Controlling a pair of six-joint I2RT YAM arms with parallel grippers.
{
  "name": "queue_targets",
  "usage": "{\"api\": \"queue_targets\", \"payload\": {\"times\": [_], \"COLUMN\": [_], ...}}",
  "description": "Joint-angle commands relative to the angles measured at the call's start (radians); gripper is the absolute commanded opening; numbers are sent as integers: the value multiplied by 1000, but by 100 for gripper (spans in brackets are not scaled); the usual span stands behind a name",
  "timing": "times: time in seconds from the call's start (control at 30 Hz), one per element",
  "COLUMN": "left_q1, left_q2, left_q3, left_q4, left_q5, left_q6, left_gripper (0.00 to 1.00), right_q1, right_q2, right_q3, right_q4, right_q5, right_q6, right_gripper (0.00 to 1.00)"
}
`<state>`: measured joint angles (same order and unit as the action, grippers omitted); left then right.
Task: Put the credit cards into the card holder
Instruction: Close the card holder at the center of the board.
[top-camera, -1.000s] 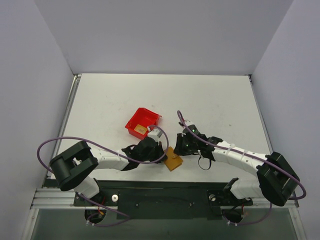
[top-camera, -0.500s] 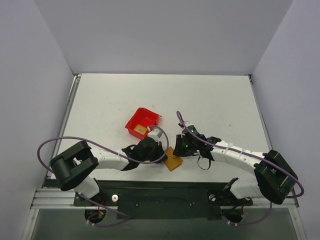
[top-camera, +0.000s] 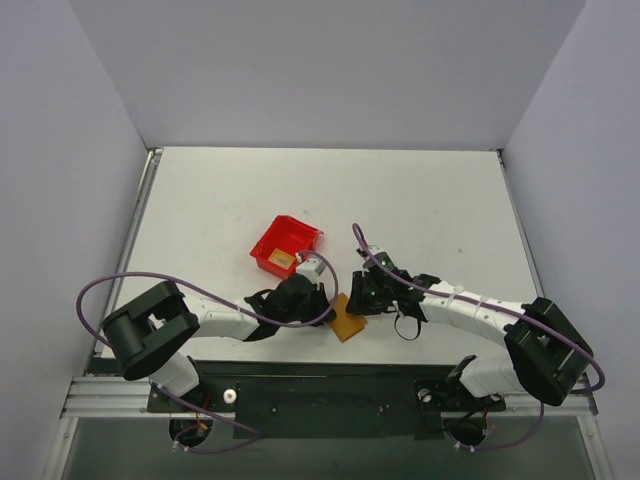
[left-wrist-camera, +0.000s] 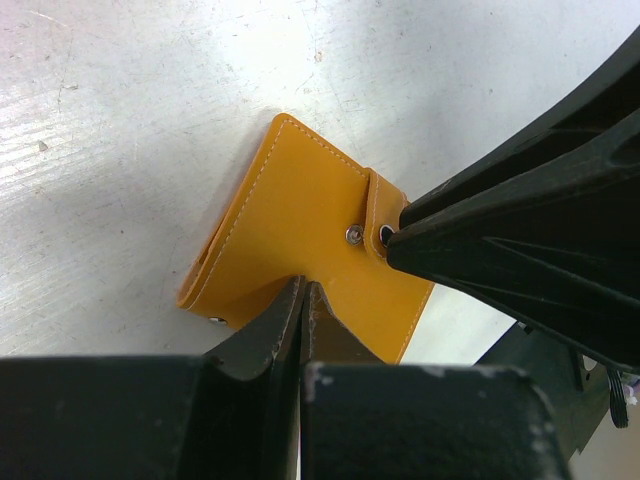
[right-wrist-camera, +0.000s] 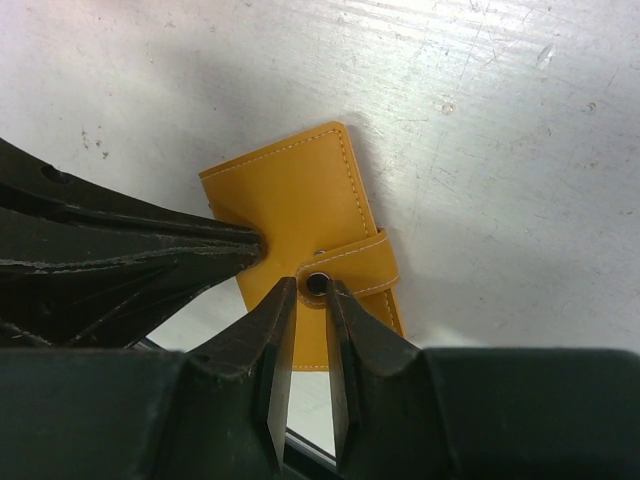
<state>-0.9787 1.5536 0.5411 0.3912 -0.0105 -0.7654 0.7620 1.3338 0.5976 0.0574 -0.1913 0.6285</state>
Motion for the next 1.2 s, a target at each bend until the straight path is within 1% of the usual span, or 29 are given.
{"api": "queue_targets", "payload": {"times": [0.0, 1.17], "left_q1": [3, 3], "left_q2": [31, 30], "left_q3": [10, 7], "left_q4": [-34, -34], "left_q5": [6, 6], "left_q6": [9, 8], "left_gripper": [2, 2], "right_q1": [3, -6], "right_q2": [13, 80], "right_q3": [-12, -15], "right_q4": [10, 79], "right_q5": [-5, -20], "right_q6": [7, 19], "right_gripper": [15, 9]}}
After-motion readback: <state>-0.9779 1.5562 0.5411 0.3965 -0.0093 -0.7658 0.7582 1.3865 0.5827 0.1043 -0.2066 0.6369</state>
